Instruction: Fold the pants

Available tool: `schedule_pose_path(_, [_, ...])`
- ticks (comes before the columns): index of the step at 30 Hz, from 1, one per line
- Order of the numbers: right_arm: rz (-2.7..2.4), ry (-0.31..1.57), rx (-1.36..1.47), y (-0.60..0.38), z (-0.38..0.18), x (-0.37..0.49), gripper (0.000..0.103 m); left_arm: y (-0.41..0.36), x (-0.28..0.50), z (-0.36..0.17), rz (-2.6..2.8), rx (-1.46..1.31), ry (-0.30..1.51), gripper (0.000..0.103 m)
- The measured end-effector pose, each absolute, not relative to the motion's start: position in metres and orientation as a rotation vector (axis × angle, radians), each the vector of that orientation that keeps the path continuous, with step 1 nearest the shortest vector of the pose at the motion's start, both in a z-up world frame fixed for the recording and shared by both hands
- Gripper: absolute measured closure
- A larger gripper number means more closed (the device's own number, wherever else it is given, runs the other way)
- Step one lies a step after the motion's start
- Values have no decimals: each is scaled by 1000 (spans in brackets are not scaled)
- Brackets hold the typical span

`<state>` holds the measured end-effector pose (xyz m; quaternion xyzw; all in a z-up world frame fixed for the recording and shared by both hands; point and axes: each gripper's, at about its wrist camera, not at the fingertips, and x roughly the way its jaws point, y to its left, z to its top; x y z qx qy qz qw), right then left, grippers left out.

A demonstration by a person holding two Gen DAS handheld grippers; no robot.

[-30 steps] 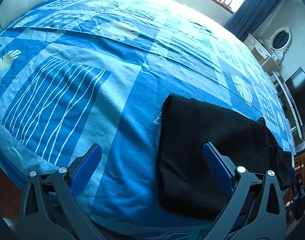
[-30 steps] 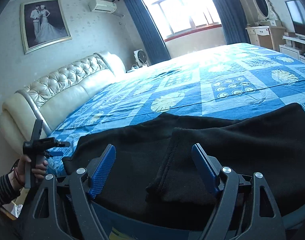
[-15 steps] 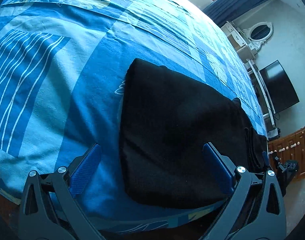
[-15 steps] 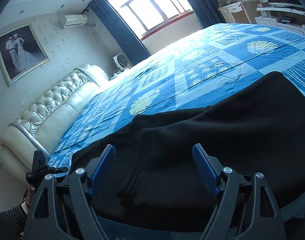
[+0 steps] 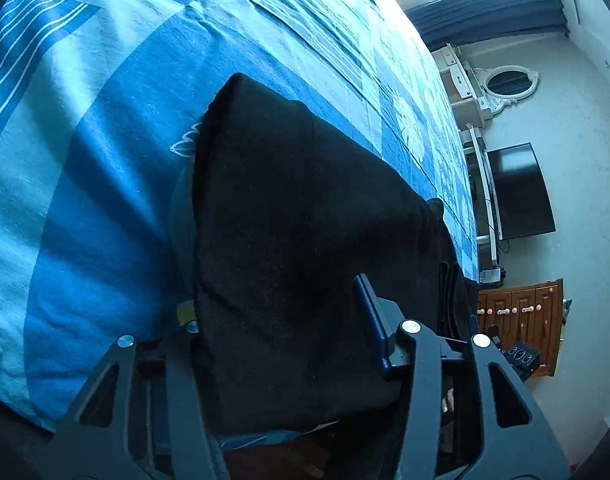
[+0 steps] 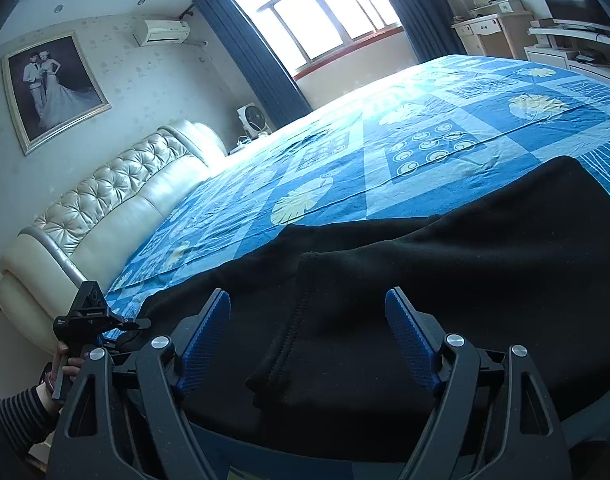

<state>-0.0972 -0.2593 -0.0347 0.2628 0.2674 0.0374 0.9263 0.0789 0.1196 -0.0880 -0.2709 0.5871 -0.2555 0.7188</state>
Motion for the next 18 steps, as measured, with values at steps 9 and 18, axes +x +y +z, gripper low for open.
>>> schedule_pose_path(9, [29, 517, 557, -268, -32, -103, 24, 103, 73, -37, -547, -650, 1274, 89])
schedule_pose_path(18, [-34, 496, 567, -279, -25, -110, 24, -3, 65, 67, -666, -404, 1167, 89])
